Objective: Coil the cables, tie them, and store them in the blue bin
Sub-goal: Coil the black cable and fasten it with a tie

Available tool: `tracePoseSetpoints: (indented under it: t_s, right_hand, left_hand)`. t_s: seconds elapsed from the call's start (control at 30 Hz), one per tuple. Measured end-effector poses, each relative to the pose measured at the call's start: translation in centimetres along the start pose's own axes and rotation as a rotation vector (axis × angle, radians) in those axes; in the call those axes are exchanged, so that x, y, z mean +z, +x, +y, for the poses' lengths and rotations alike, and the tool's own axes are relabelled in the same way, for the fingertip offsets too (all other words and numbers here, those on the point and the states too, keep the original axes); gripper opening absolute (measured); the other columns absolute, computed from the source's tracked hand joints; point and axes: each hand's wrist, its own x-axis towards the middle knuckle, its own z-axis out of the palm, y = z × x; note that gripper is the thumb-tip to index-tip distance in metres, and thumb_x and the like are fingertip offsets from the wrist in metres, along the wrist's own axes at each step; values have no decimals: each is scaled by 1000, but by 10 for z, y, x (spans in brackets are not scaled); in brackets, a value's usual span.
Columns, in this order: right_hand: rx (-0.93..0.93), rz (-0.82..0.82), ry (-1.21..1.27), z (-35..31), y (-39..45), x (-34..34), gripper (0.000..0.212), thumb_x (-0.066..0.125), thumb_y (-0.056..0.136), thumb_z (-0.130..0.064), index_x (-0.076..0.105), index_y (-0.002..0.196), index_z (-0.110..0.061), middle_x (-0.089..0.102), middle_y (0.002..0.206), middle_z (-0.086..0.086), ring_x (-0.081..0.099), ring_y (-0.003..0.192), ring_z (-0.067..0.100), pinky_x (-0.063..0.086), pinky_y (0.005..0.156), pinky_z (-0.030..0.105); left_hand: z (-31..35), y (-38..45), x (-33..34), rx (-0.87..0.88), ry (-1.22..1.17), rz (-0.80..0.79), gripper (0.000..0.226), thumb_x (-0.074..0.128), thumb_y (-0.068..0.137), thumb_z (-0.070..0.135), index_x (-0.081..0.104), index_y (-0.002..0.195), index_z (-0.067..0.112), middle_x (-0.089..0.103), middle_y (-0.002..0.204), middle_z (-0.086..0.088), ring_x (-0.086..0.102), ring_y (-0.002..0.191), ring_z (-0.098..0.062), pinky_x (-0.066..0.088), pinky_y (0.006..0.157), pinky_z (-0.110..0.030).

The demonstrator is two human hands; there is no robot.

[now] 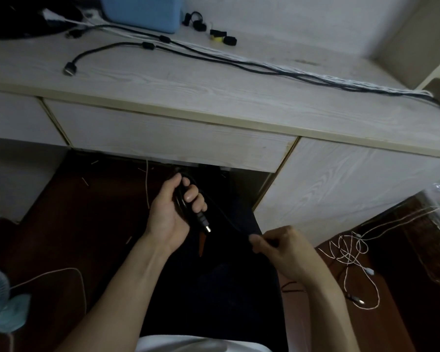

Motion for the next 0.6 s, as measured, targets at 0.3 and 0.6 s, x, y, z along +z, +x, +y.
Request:
tracePoseSetpoints:
  t_s: [0.3, 0.6]
  right_hand:
    - [-190, -276, -93, -25, -4, 13, 16, 67, 92, -37, 75, 84, -26, 70, 76, -14, 65, 71, 3, 50, 62, 19]
    - [-286, -108, 142, -38, -10, 12, 10, 70, 92, -29, 78, 88, -26, 73, 86, -20, 69, 83, 0, 49, 72, 14]
  left_hand:
    - [-17, 1, -7, 344, 851, -41, 28, 44, 105, 19, 55, 80, 11, 64, 67, -2, 63, 67, -18, 50, 74, -24]
    - [-18, -12, -5, -122, 1170, -399, 34, 54, 93, 49, 61, 86, 16, 71, 79, -9, 68, 68, -24, 51, 70, -36]
